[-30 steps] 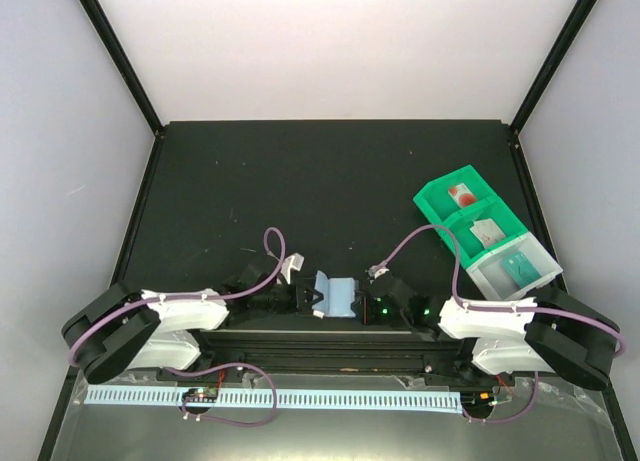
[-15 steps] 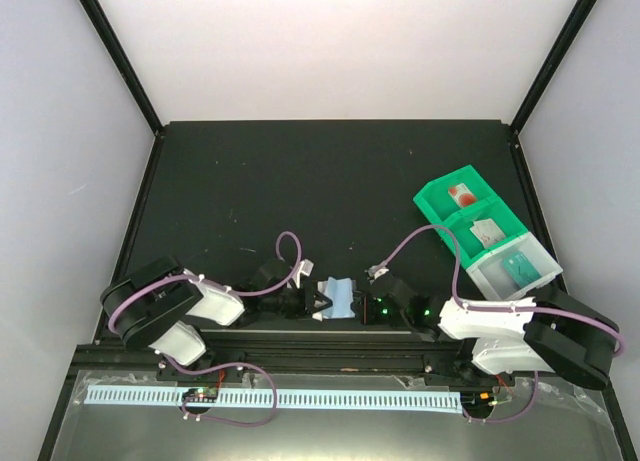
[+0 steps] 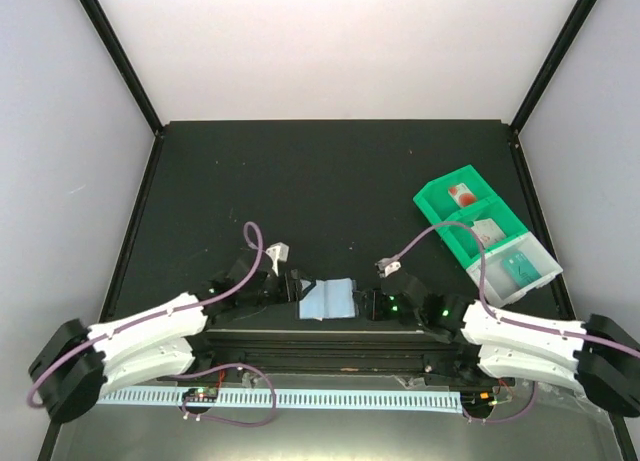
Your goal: Take the credit cards out of the card holder
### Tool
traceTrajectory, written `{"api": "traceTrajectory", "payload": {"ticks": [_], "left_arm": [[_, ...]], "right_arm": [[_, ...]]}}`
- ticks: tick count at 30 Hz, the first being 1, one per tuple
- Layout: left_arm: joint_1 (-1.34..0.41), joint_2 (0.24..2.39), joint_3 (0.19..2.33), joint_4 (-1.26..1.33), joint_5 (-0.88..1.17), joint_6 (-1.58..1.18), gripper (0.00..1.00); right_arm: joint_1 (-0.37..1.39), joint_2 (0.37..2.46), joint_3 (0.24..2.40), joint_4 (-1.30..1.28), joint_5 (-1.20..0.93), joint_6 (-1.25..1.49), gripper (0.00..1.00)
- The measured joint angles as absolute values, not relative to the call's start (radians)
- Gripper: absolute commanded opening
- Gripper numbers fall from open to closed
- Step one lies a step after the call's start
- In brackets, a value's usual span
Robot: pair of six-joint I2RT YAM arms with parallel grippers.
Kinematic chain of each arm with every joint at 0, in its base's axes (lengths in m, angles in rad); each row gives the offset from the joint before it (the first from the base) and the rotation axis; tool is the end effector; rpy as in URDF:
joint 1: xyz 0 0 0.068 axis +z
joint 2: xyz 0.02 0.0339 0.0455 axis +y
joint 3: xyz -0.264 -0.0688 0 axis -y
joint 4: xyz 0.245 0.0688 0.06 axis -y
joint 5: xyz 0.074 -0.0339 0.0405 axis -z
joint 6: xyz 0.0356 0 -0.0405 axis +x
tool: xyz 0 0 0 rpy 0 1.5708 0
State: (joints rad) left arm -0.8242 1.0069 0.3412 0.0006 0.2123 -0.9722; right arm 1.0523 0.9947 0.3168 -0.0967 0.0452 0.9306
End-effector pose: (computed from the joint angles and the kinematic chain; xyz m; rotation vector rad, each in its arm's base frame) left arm 0.1264 -0.1477 0.1654 -0.0557 2.5069 -1.1193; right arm 0.0921 0.1581 0.1513 -0.1302 2.5327 0.8611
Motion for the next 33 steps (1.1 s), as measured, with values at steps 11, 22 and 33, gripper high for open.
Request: {"api": "traceTrajectory", "payload": {"ticks": [11, 22, 33], "left_arm": [[-0.819, 0.606, 0.479, -0.374, 0.019, -0.875, 0.99], [-0.818, 0.287, 0.588, -0.436, -0.002, -0.704, 0.99], [-0.818, 0.471, 0.86, -0.524, 0.1, -0.545, 0.99]], "right_arm": [[1.053, 0.669, 0.511, -0.388, 0.185, 0.881, 1.0], [1.053, 0.588, 0.77, -0.635, 0.278, 0.806, 1.0], [1.053, 0.581, 0.986, -0.744, 0.312, 0.753, 1.0]]}}
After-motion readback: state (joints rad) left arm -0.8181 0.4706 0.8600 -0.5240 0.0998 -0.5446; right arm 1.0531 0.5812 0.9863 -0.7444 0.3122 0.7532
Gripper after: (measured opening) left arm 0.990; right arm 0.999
